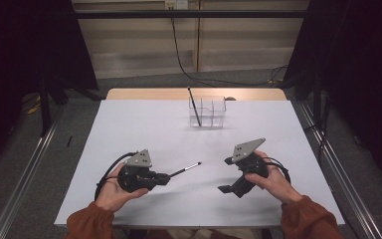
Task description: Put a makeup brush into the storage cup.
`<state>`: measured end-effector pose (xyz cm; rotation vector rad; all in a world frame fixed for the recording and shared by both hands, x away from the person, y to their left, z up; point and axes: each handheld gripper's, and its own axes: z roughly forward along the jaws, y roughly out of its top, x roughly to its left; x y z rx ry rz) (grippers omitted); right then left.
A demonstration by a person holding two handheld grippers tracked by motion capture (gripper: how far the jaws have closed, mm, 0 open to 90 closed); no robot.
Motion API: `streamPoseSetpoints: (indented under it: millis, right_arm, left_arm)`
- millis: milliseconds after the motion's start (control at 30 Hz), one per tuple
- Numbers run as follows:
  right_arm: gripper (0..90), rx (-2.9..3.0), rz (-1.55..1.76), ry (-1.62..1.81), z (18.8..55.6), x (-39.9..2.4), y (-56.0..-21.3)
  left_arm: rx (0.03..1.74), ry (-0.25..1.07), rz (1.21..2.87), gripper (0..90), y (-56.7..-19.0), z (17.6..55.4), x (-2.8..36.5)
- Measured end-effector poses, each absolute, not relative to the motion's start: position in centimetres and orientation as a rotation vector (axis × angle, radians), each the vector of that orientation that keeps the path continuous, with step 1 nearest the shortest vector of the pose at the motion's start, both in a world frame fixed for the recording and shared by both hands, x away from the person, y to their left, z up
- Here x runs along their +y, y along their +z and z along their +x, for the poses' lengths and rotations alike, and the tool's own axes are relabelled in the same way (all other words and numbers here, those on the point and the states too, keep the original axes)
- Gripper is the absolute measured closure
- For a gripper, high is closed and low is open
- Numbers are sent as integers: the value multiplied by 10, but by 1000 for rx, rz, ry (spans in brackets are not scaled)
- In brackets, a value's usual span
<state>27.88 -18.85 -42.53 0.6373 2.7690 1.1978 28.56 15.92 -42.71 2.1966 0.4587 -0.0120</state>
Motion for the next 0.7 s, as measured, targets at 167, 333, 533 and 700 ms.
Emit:
streamPoseSetpoints:
  millis: [167,333,533,700]
  right_arm:
    - [33,2761,640,1251,274,-188,-427]
    - [48,2740,613,1309,270,-188,-424]
    - [47,2705,613,1362,269,-187,-425]
    - [48,2656,617,1421,268,-188,-426]
  left_arm:
    - [456,-14,2158,837,-426,283,160]
    - [446,0,2129,837,-426,282,163]
    - [445,-9,2091,837,-426,281,162]
    - [428,10,2048,837,-426,280,161]
